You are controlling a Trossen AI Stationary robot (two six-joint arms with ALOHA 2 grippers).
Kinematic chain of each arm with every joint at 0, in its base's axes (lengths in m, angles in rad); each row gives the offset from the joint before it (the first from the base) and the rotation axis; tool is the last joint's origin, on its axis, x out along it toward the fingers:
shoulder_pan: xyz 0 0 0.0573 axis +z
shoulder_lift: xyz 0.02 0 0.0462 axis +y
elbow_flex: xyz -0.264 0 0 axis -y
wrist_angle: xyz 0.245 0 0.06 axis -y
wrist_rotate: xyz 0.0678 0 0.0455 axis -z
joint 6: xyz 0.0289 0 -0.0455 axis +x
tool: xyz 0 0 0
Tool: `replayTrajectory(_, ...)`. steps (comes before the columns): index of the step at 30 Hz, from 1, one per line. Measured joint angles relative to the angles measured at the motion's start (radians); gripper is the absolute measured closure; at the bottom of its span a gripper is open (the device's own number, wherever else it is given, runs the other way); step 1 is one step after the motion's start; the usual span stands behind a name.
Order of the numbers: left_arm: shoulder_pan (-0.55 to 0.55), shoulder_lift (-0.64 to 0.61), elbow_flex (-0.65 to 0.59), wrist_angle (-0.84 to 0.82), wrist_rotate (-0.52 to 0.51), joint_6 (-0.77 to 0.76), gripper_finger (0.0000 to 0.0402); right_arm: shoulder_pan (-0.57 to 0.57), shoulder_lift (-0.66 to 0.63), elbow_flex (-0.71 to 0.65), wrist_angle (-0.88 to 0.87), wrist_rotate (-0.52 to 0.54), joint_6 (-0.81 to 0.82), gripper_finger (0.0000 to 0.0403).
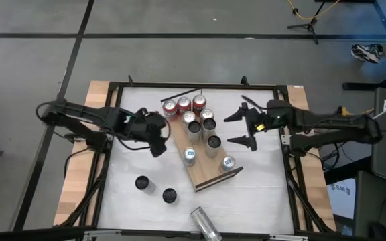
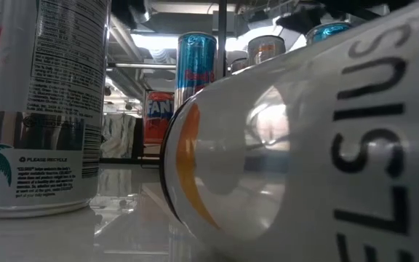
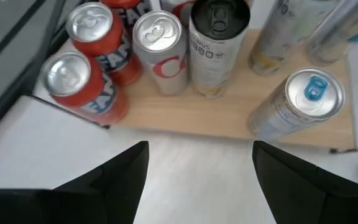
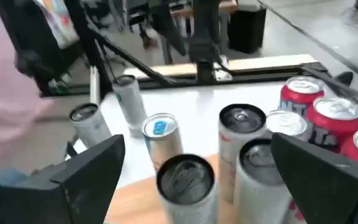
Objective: Place canned beverage on shelf
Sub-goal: Align the blue soda can with the other blue soda can
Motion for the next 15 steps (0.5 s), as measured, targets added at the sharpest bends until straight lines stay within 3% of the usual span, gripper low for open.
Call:
replayTrajectory(7,0.002,-0.252,-0.405,0.355,0.001,0.015,0.0123,0.095,0.224,0.300,-0.213,0.047,-0.038,0.0004)
replayTrajectory(15,0.002,-0.364,-0.667,0.595,-0.001,0.015,0.0123,0.152,0.494,0.575,-0.335,0.047,-0.131,0.0004)
